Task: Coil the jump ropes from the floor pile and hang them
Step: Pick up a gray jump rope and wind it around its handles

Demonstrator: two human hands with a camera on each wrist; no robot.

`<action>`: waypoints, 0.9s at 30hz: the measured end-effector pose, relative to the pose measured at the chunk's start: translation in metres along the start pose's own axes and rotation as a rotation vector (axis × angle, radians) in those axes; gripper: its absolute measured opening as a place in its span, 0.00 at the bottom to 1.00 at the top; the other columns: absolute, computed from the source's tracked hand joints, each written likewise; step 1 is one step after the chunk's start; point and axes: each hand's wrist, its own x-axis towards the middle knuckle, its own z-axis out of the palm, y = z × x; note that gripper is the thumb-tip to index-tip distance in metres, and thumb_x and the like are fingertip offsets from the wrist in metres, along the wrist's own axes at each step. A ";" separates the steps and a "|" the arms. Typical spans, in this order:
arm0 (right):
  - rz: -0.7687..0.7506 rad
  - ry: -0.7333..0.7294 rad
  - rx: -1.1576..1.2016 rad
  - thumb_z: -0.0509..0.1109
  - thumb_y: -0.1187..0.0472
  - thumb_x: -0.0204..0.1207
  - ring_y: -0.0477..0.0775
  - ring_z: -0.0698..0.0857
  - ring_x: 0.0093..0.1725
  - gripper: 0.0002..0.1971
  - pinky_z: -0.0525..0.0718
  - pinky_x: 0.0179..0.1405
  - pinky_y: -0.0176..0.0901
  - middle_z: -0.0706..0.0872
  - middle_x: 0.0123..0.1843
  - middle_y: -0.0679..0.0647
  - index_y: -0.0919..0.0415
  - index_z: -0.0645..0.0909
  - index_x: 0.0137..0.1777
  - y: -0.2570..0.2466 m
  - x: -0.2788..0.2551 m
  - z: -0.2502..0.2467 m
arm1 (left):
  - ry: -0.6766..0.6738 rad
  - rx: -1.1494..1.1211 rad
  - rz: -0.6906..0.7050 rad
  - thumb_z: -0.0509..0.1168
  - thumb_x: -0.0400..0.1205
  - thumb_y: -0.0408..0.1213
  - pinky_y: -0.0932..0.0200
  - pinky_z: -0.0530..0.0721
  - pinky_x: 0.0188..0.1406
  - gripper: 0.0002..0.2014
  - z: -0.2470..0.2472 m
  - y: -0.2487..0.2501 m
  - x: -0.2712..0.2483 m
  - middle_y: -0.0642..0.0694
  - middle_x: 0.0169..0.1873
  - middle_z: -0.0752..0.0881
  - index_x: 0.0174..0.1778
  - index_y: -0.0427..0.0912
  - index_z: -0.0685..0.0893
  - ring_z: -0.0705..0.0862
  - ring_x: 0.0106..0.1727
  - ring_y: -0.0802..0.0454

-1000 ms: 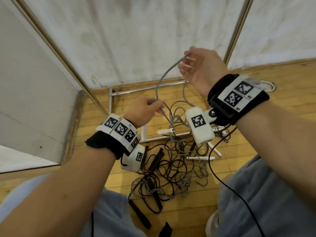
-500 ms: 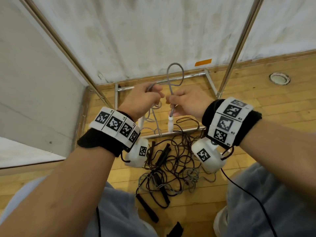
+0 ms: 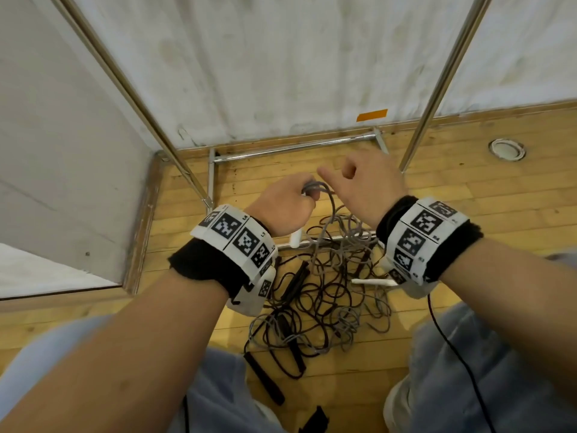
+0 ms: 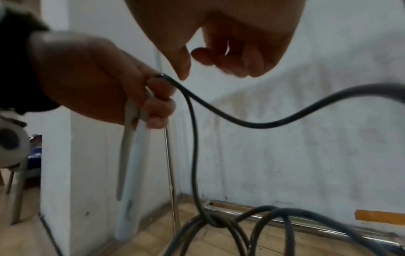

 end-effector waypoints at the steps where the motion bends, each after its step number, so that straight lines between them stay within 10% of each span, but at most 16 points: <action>1: -0.030 0.000 0.064 0.64 0.45 0.79 0.50 0.74 0.41 0.17 0.69 0.42 0.42 0.76 0.40 0.49 0.57 0.74 0.37 0.001 0.003 -0.002 | -0.001 -0.005 0.006 0.56 0.79 0.25 0.67 0.70 0.31 0.13 -0.001 0.001 0.000 0.52 0.34 0.76 0.34 0.48 0.72 0.72 0.35 0.57; 3: -0.002 -0.189 0.359 0.59 0.48 0.83 0.51 0.81 0.52 0.14 0.75 0.53 0.43 0.82 0.51 0.50 0.59 0.77 0.54 -0.001 0.007 -0.006 | 0.004 -0.039 -0.001 0.55 0.80 0.22 0.75 0.70 0.25 0.15 -0.005 0.003 0.000 0.52 0.33 0.76 0.34 0.47 0.74 0.72 0.33 0.59; 6: -0.055 -0.463 0.453 0.58 0.46 0.83 0.51 0.86 0.39 0.17 0.83 0.52 0.53 0.87 0.36 0.52 0.57 0.82 0.45 -0.003 0.007 -0.010 | 0.033 -0.080 0.008 0.56 0.79 0.21 0.78 0.71 0.31 0.13 -0.011 0.002 -0.001 0.51 0.36 0.79 0.36 0.44 0.77 0.75 0.36 0.60; 9: -0.093 -0.422 0.416 0.66 0.47 0.79 0.45 0.79 0.27 0.19 0.83 0.39 0.50 0.77 0.22 0.41 0.47 0.79 0.25 -0.004 0.009 -0.013 | 0.088 -0.099 0.006 0.64 0.78 0.27 0.60 0.76 0.46 0.10 -0.018 -0.002 -0.002 0.53 0.38 0.82 0.37 0.48 0.80 0.78 0.41 0.57; 14: -0.027 -0.236 0.675 0.62 0.51 0.82 0.43 0.70 0.19 0.23 0.78 0.32 0.47 0.67 0.19 0.40 0.53 0.71 0.23 -0.007 0.021 -0.021 | 0.041 -0.186 -0.024 0.69 0.79 0.38 0.53 0.79 0.60 0.04 -0.019 -0.007 -0.011 0.51 0.48 0.89 0.41 0.52 0.86 0.85 0.54 0.52; 21: -0.127 -0.275 0.469 0.63 0.50 0.82 0.48 0.76 0.21 0.17 0.79 0.27 0.38 0.74 0.23 0.51 0.56 0.72 0.32 -0.008 0.026 -0.035 | 0.058 -0.256 0.032 0.58 0.87 0.39 0.71 0.79 0.41 0.11 -0.022 0.001 -0.015 0.51 0.42 0.85 0.40 0.50 0.81 0.84 0.36 0.65; 27: -0.107 -0.367 0.608 0.64 0.51 0.81 0.49 0.67 0.16 0.24 0.78 0.27 0.42 0.65 0.13 0.44 0.59 0.72 0.24 -0.015 0.023 -0.054 | -0.009 -0.229 0.084 0.61 0.86 0.40 0.65 0.82 0.44 0.11 -0.031 0.009 -0.020 0.61 0.38 0.88 0.40 0.48 0.85 0.86 0.37 0.63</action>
